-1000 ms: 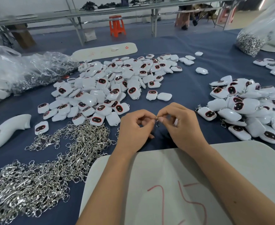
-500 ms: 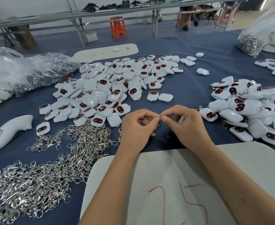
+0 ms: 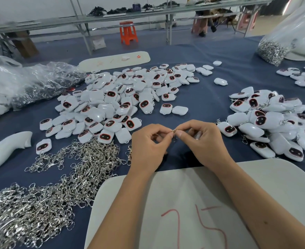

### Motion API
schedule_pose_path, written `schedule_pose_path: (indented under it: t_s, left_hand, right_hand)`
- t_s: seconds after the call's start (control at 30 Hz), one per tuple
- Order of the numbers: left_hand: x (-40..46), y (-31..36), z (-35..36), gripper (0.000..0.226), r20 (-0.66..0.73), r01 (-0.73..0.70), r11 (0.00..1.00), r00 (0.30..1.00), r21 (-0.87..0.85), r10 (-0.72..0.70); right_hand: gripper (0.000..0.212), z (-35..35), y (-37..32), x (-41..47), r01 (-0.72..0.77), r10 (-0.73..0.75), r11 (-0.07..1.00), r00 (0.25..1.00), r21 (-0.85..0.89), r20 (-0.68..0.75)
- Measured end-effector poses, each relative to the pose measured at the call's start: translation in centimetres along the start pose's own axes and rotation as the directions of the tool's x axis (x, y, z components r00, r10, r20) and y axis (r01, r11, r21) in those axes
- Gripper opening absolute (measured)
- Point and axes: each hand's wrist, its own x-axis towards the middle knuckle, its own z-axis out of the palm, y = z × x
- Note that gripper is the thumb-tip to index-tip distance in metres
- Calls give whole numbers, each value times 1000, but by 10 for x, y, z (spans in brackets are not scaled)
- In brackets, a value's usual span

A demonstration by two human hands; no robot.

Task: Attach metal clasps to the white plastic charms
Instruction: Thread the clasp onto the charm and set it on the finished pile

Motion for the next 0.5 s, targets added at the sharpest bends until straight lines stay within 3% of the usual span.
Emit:
schedule_pose_path:
  t_s: [0.27, 0.5]
  left_hand:
    - [1, 2, -8, 8, 88, 117, 965, 991, -233, -99]
    - [-2, 3, -6, 8, 160, 159, 968, 979, -194, -129]
  right_hand:
    - [19, 4, -2, -2, 39, -41, 996, 999, -86, -25]
    - [20, 4, -4, -2, 95, -94, 987, 995, -129, 13]
